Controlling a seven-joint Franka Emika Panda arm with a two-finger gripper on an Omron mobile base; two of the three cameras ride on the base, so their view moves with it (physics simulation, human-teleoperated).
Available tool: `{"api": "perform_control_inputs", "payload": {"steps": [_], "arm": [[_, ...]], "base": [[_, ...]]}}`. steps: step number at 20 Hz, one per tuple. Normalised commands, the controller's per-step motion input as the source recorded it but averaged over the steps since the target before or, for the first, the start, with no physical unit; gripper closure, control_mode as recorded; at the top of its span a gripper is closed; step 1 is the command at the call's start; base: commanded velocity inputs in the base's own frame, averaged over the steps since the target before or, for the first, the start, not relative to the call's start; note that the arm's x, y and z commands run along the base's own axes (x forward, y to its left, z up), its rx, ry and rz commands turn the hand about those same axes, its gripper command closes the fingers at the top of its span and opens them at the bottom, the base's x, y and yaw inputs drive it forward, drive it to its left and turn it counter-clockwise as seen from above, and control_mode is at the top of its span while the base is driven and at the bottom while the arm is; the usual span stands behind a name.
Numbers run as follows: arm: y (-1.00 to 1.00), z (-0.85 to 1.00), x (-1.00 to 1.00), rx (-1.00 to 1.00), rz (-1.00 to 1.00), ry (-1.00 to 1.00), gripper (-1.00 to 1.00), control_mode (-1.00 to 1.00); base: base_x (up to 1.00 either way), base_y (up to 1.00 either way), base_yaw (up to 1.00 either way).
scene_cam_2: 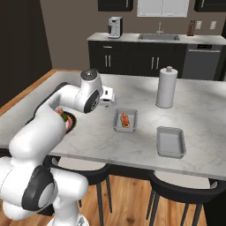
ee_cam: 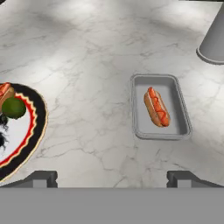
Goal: Place one cooked food and one vegetable from the large plate to each tupperware container.
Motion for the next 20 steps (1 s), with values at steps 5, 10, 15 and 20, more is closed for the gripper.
{"api": "perform_control_inputs", "payload": {"steps": [5, 10, 15, 20], "arm": [[1.00, 0.06, -0.35, 0.00, -0.01, -0.01, -1.00, -1.00], [1.00, 0.11, -0.22, 0.00, 0.00, 0.01, -1.00, -1.00], [0.90, 0.00, -0.22, 0.00, 0.00, 0.01, -1.00, -1.00], [0.64, 0.00, -0.05, 0.01, 0.00, 0.05, -1.00, -1.00]], "base": [[0.00, 0.00, 0.00], [0.00, 0.00, 0.00], [0.00, 0.00, 0.00], [0.00, 0.00, 0.00]]}}
